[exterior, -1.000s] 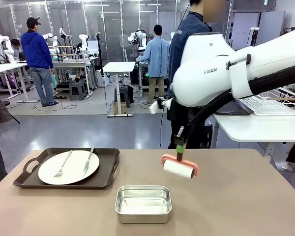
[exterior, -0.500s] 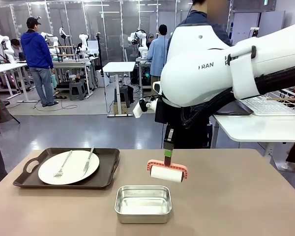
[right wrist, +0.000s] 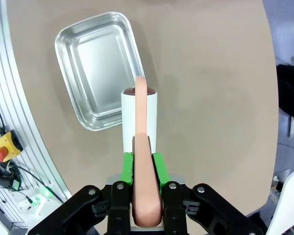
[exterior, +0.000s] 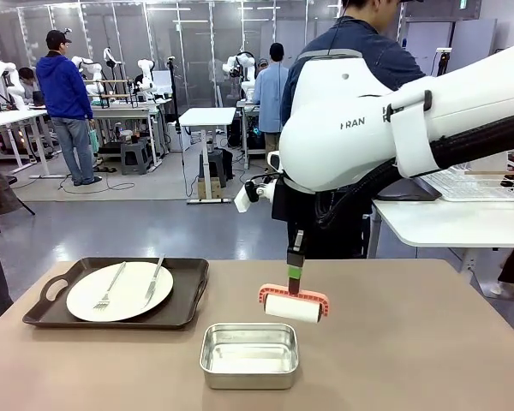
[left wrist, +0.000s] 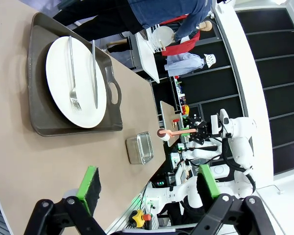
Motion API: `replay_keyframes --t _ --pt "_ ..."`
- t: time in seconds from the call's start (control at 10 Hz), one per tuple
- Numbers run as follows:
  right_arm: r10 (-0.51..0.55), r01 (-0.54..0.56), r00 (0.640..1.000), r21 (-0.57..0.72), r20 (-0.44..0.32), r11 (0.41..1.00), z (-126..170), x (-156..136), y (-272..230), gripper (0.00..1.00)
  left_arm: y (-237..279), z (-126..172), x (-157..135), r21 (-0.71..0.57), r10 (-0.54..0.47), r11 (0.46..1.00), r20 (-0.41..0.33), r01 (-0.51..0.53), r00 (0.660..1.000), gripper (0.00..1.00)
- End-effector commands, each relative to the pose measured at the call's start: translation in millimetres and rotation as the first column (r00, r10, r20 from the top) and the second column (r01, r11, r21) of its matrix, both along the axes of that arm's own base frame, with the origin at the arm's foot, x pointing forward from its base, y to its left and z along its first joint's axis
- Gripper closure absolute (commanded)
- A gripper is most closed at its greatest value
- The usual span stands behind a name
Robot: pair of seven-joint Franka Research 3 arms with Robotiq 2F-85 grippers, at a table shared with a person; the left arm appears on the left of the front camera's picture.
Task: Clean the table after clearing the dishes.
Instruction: Place the Lint Roller back on top of the Airtight Container.
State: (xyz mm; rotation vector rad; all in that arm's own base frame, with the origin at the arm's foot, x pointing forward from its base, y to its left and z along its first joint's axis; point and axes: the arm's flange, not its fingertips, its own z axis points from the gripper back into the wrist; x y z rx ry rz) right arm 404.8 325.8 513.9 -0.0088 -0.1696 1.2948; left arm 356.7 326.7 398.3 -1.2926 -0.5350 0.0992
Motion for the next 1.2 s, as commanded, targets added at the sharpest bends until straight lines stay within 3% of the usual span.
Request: replay_keyframes --t 0.0,0.5,1.1 --pt "0.113 -0.113 0.994 0.004 -0.006 0.994 -3.5 8.4 21.1 0.79 0.4 2.1 -3.1 -0.005 -0.002 1.000 0.003 0.002 1.000 0.00" --pt "0.301 -0.303 0.952 -0.039 -0.061 0.952 -39.9 29.8 96.6 0.79 0.4 2.1 -3.1 -0.005 -0.002 1.000 0.003 0.002 1.000 0.00" --pt "0.300 -0.308 0.942 -0.034 -0.150 0.951 -66.1 43.8 106.4 0.79 0.4 2.1 -3.1 -0.005 -0.002 1.000 0.003 0.002 1.000 0.00"
